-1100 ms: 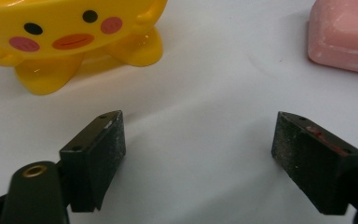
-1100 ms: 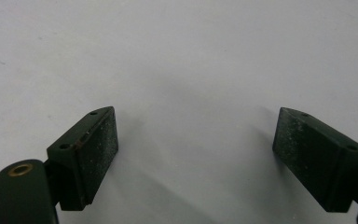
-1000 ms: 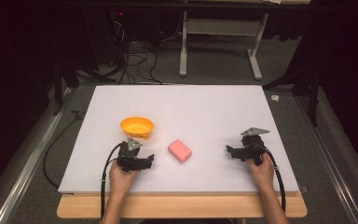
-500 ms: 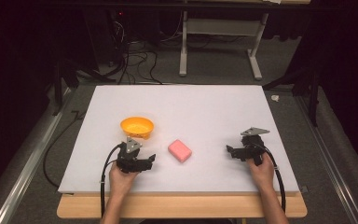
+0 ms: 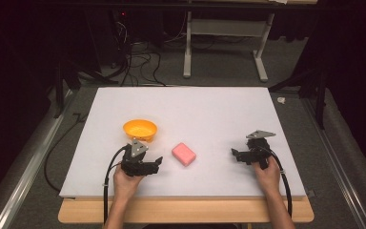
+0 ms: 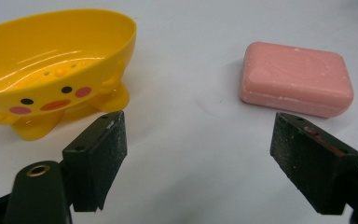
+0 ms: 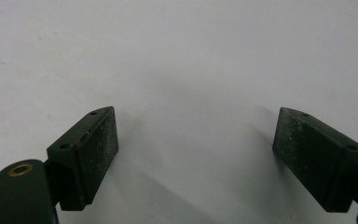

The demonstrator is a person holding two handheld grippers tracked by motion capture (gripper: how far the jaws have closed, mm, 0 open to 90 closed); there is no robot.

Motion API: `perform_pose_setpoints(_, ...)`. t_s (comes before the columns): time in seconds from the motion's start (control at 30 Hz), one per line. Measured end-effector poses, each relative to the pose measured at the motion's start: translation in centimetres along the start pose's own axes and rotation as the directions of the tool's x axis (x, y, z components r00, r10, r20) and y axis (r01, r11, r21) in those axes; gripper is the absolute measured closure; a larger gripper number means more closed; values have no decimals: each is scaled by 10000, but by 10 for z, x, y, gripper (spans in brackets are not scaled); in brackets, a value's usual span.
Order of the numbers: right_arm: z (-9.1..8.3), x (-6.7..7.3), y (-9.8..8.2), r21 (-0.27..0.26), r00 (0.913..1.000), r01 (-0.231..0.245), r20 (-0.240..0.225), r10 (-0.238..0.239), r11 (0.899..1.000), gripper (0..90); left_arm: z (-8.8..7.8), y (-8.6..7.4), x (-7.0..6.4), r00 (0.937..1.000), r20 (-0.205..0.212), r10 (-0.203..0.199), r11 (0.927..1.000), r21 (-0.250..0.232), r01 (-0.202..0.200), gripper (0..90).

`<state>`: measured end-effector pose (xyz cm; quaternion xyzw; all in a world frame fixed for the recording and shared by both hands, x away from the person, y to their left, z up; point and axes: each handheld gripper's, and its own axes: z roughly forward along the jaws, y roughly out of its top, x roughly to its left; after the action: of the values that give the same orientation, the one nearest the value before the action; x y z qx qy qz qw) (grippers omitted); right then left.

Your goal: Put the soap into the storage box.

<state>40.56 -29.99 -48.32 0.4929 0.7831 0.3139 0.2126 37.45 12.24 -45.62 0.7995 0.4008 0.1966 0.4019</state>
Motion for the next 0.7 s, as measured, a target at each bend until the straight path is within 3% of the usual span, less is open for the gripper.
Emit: perform_pose_setpoints(0.7, 0, 0, 0, 2, 10000, -3, -2, 3, 10000, 147, -3, 15, -11, 9994, 345, 99, 9996, -265, -89, 163)
